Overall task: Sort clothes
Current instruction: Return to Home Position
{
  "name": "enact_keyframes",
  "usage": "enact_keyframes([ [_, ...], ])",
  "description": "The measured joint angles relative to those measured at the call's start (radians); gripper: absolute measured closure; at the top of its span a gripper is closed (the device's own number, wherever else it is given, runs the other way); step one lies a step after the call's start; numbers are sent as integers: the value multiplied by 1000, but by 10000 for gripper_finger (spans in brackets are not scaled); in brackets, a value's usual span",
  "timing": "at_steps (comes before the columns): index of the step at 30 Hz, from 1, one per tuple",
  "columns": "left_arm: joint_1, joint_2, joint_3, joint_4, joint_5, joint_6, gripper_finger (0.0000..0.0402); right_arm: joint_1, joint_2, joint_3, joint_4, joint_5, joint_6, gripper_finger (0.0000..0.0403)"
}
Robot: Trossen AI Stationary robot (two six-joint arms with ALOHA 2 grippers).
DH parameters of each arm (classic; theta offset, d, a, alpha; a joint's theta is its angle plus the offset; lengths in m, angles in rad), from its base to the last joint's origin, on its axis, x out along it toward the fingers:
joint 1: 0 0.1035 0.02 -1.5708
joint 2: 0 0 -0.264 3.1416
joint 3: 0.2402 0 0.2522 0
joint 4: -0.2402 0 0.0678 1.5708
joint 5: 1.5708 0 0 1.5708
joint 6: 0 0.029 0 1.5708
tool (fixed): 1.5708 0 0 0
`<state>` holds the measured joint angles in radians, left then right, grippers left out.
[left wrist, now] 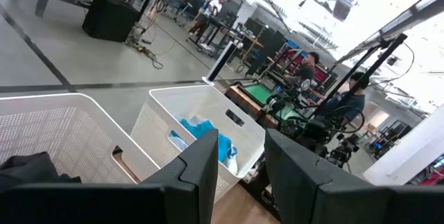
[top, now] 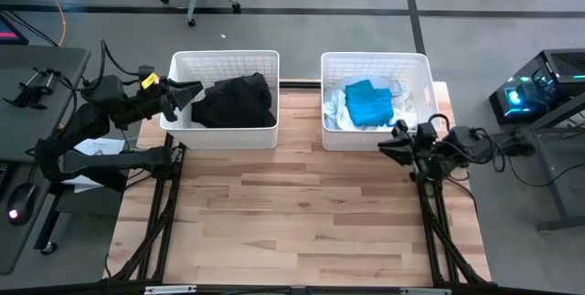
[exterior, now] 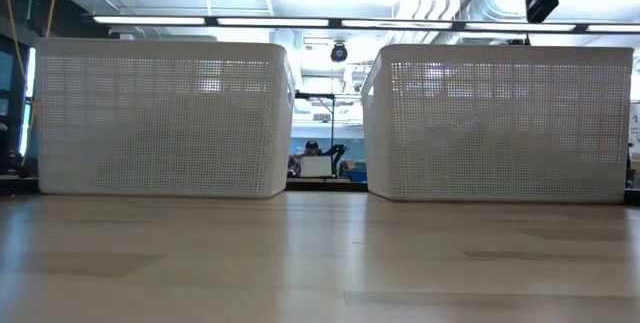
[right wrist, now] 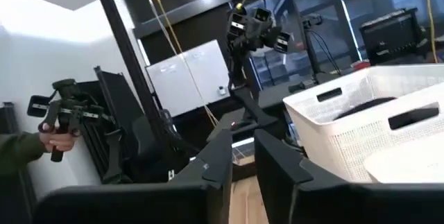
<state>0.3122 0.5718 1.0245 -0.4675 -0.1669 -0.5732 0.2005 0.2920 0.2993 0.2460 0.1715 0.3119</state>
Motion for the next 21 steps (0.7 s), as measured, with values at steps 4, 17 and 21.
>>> enact_keyframes([
  [4, 0, -10, 0, 1, 1, 0, 296, -137, -11, -52, 25, -121, 37, 374],
  [17, 0, -45, 0, 2, 3, -26, 296, -259, -108, -214, 138, -324, 166, 402],
  [21, 0, -52, 0, 1, 3, -29, 296, -234, -141, -288, 224, -304, 192, 403],
])
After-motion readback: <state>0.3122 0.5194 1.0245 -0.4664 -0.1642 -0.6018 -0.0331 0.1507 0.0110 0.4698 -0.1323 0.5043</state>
